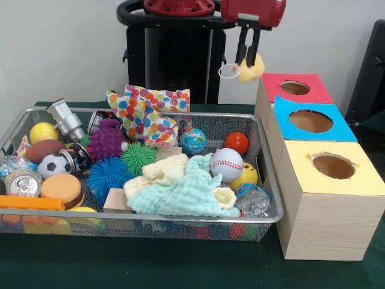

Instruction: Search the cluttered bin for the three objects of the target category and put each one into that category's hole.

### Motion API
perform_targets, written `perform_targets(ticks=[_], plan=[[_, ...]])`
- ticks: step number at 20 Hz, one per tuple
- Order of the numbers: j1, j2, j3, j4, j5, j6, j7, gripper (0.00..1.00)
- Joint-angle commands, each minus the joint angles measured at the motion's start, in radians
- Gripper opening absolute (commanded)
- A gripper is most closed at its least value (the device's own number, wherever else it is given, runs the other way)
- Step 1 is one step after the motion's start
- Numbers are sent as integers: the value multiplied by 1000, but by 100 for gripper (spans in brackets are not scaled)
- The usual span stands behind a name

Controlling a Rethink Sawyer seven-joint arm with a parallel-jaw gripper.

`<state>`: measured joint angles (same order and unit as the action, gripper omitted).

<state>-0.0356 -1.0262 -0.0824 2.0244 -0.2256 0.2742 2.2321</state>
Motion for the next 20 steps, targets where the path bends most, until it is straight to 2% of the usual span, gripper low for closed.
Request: perform_targets(ticks=[1,3,8,12,18,20], plan=[[16,-91,64,88,58,196,38,0],[64,-125,33,97,87,289,83,0],[132,-163,-1,121,133,361,154,0],[172,-143,-13,134,165,330,199,0],[193,-57,-16,122,186,223,207,0],[179,-19,-4,113,196,180,194,0]])
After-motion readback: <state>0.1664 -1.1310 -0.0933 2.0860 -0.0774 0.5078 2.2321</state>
